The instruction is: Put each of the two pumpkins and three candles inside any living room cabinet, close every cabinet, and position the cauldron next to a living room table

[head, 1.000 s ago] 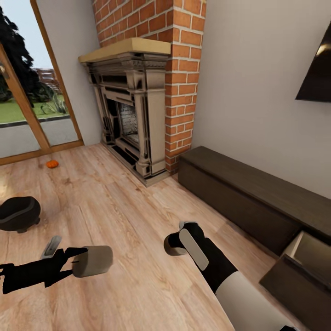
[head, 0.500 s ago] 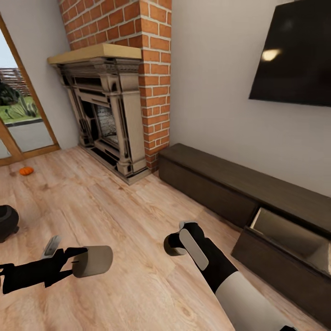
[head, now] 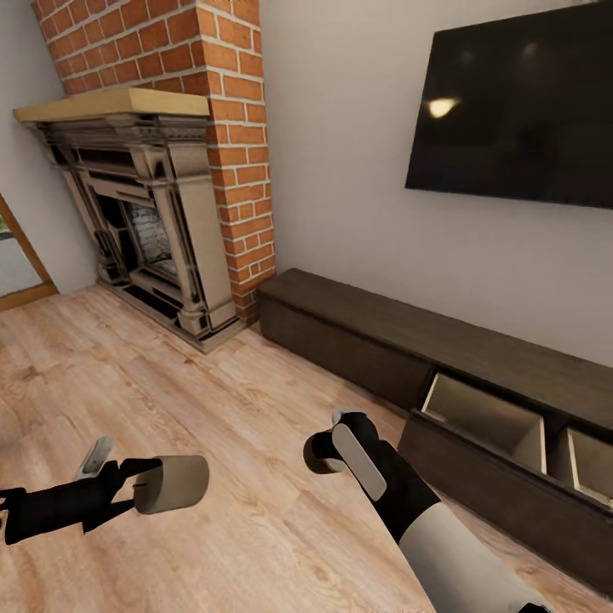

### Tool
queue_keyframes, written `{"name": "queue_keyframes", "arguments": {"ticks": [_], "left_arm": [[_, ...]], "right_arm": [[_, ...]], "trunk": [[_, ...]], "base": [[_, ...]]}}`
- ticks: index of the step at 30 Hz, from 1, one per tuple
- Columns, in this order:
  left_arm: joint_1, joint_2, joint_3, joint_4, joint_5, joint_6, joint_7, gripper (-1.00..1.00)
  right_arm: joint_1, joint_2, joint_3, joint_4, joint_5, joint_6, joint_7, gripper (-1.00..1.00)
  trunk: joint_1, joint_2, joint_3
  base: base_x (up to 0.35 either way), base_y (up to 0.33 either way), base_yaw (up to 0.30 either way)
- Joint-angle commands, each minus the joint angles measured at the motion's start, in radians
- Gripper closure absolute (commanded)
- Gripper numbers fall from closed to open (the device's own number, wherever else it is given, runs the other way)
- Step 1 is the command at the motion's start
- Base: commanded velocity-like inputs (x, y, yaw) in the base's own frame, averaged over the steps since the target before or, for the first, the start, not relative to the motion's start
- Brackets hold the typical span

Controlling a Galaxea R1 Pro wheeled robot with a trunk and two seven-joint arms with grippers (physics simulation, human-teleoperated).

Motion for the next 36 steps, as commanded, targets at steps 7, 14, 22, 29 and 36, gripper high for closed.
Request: {"name": "queue_keyframes", "arguments": {"ticks": [7, 14, 22, 29, 36], "left_arm": [[0.000, -0.001, 0.005, -0.005, 0.019, 0.002, 0.009, 1.00], [0.000, -0.003, 0.003, -0.022, 0.018, 0.002, 0.009, 1.00], [0.000, -0.006, 0.000, -0.025, 0.018, 0.002, 0.009, 1.00], [0.000, -0.006, 0.000, -0.026, 0.018, 0.002, 0.009, 1.00], [0.000, -0.008, -0.001, -0.026, 0.017, 0.002, 0.009, 1.00]], "right_arm": [[-0.001, 0.000, 0.002, -0.001, -0.009, 0.001, -0.011, 1.00], [-0.001, 0.000, 0.002, -0.001, -0.009, 0.002, -0.011, 1.00], [-0.001, -0.001, 0.002, -0.002, -0.009, 0.002, -0.011, 1.00], [-0.001, 0.000, 0.003, -0.001, -0.008, 0.002, -0.011, 1.00], [-0.001, 0.000, 0.004, -0.001, -0.008, 0.001, -0.011, 1.00]], "trunk": [[-0.019, 0.035, 0.018], [-0.019, 0.035, 0.023], [-0.019, 0.035, 0.030], [-0.019, 0.035, 0.037], [-0.019, 0.035, 0.044]], "base": [[0.000, 0.000, -0.290], [0.000, -0.025, -0.285], [0.000, -0.235, -0.266], [0.000, -0.273, -0.259], [0.000, -0.275, -0.258]]}}
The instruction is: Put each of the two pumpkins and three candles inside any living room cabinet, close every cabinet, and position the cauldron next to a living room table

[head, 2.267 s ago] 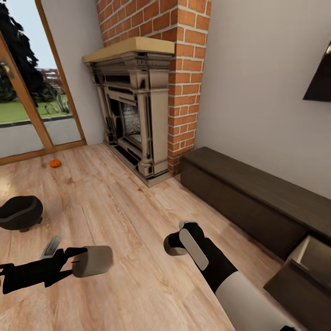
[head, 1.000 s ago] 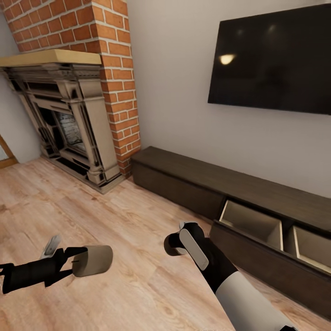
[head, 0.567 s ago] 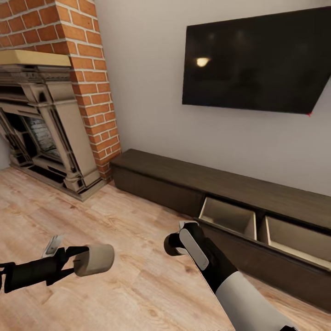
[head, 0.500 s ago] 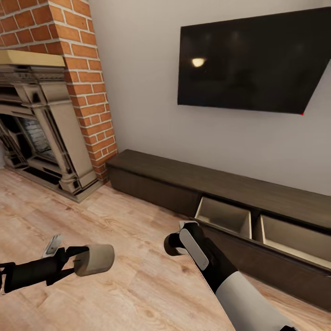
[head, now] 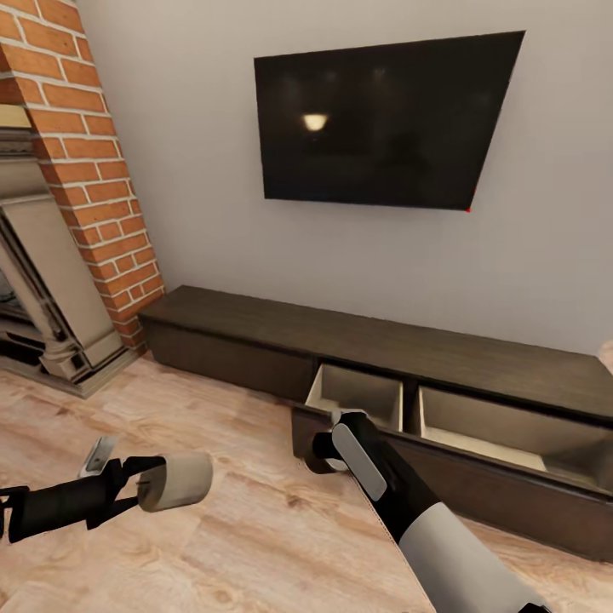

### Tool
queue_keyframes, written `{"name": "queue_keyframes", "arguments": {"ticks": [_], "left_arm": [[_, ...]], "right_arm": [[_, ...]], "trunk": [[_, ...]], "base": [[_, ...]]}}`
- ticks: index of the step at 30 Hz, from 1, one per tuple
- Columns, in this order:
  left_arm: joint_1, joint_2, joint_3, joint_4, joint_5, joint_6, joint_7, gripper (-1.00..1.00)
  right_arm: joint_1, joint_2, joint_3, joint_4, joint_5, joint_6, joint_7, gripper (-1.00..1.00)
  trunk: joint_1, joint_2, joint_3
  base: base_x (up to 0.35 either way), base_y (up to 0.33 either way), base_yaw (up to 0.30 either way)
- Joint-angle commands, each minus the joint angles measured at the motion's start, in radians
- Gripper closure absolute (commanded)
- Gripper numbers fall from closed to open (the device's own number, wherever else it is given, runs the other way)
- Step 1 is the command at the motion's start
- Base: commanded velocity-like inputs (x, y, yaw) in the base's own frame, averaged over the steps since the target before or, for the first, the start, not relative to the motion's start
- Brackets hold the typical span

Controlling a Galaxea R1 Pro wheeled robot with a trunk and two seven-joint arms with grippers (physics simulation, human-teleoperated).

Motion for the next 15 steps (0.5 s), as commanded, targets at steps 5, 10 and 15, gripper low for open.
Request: {"name": "queue_keyframes", "arguments": {"ticks": [5, 10, 15], "left_arm": [[0.000, -0.001, 0.002, -0.002, 0.018, 0.000, 0.010, 1.00], [0.000, -0.001, 0.001, -0.002, 0.018, 0.000, 0.010, 1.00], [0.000, -0.001, -0.008, -0.002, 0.018, -0.001, 0.011, 1.00]], "right_arm": [[-0.001, 0.000, 0.002, 0.000, -0.009, 0.000, -0.011, 1.00], [-0.001, 0.000, 0.002, 0.000, -0.009, 0.000, -0.011, 1.00], [-0.001, 0.000, 0.002, 0.000, -0.009, 0.000, -0.011, 1.00]], "trunk": [[0.000, 0.000, 0.004], [0.000, 0.000, 0.009], [0.000, 0.000, 0.014]], "base": [[0.000, -0.278, -0.257], [0.000, -0.282, -0.257], [0.000, -0.286, -0.257]]}}
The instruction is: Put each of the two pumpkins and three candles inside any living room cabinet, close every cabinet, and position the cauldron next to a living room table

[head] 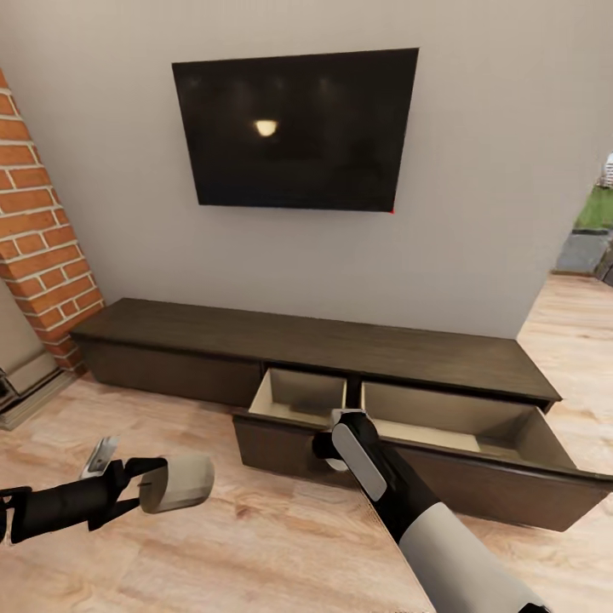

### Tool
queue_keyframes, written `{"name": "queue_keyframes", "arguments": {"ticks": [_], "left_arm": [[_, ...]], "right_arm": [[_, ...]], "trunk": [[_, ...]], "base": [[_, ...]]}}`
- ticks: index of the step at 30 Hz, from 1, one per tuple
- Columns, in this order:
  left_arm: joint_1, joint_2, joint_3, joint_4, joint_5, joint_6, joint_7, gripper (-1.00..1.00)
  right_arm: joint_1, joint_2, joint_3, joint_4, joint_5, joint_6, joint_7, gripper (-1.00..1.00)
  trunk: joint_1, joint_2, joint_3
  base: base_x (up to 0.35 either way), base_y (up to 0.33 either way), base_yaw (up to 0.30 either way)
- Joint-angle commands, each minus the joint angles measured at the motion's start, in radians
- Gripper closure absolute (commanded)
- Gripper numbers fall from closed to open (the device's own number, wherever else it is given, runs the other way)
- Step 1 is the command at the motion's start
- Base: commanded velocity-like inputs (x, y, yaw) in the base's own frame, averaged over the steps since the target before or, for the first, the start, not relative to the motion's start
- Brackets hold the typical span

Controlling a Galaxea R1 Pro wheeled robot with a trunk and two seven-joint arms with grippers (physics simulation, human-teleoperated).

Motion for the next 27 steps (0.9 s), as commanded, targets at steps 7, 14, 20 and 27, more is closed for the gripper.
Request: {"name": "queue_keyframes", "arguments": {"ticks": [7, 14, 20, 27], "left_arm": [[0.000, 0.000, -0.014, -0.002, 0.018, 0.000, 0.010, 1.00], [0.000, -0.001, -0.016, -0.002, 0.017, -0.001, 0.011, 1.00], [0.000, -0.001, -0.016, -0.002, 0.015, -0.001, 0.011, 1.00], [0.000, -0.001, -0.016, -0.002, 0.015, -0.001, 0.011, 1.00]], "right_arm": [[-0.001, 0.000, 0.002, -0.001, -0.009, 0.000, -0.011, 1.00], [-0.001, 0.000, 0.002, -0.001, -0.009, 0.000, -0.011, 1.00], [-0.001, -0.001, 0.002, -0.001, -0.009, 0.000, -0.011, 1.00], [-0.001, -0.001, 0.002, -0.003, -0.009, 0.018, -0.010, 1.00]], "trunk": [[0.000, 0.000, 0.006], [0.000, 0.000, 0.013], [0.000, 0.000, 0.019], [0.000, 0.000, 0.022]], "base": [[0.000, -0.314, -0.257], [0.000, -0.323, -0.257], [0.092, -0.290, -0.257], [0.223, -0.242, -0.194]]}}
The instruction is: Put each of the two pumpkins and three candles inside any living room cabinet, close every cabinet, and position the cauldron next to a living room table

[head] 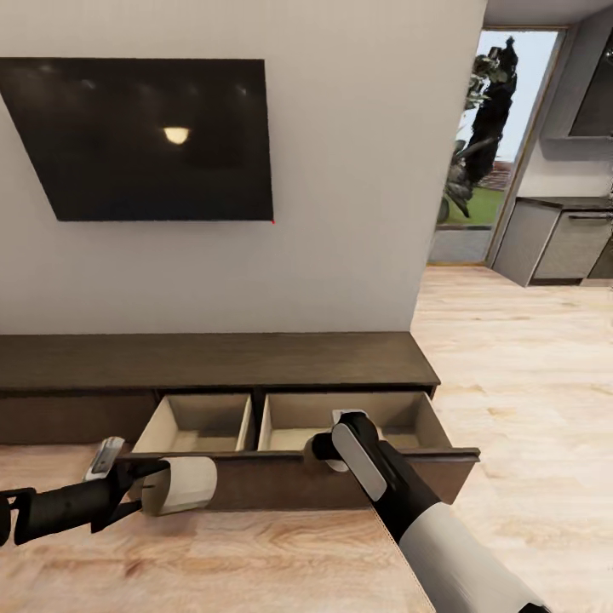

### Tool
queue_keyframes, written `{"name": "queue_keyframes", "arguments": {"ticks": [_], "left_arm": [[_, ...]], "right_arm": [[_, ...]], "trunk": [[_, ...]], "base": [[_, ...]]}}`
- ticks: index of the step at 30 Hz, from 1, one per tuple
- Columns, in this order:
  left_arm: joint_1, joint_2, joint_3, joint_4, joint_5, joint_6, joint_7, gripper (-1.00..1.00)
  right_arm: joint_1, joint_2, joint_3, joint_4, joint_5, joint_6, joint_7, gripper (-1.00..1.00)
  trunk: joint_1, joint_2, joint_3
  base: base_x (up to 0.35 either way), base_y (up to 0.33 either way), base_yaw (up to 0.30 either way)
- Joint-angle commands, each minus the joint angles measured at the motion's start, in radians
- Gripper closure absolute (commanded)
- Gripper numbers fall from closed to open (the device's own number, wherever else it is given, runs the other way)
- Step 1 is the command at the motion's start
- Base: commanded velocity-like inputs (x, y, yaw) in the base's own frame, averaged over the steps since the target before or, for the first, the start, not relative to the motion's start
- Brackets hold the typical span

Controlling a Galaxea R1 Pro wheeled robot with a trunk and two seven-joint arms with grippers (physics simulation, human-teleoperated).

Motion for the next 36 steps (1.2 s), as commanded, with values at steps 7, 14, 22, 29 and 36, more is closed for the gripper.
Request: {"name": "queue_keyframes", "arguments": {"ticks": [7, 14, 22, 29, 36], "left_arm": [[-0.001, -0.001, 0.001, -0.001, 0.019, 0.000, 0.010, 1.00], [-0.001, -0.001, 0.000, -0.001, 0.019, 0.000, 0.010, 1.00], [-0.001, -0.001, 0.000, -0.001, 0.019, 0.000, 0.010, 1.00], [-0.001, -0.001, 0.000, -0.001, 0.019, 0.000, 0.010, 1.00], [-0.001, -0.001, 0.000, -0.001, 0.018, 0.000, 0.010, 1.00]], "right_arm": [[0.000, 0.000, 0.009, -0.039, -0.005, 0.017, 0.039, 1.00], [0.000, 0.001, 0.002, -0.041, -0.007, 0.021, 0.041, 1.00], [0.000, 0.000, 0.001, -0.038, -0.008, 0.021, 0.041, 1.00], [0.000, 0.000, 0.002, -0.036, -0.008, 0.020, 0.041, 1.00], [0.000, 0.000, 0.002, -0.036, -0.007, 0.019, 0.041, 1.00]], "trunk": [[0.000, 0.000, -0.001], [0.000, 0.000, -0.001], [0.000, 0.000, -0.001], [0.000, 0.000, -0.001], [0.000, 0.000, -0.001]], "base": [[0.231, -0.241, -0.013], [0.209, -0.262, 0.000], [0.191, -0.271, 0.000], [0.160, -0.281, 0.000], [0.157, -0.285, 0.000]]}}
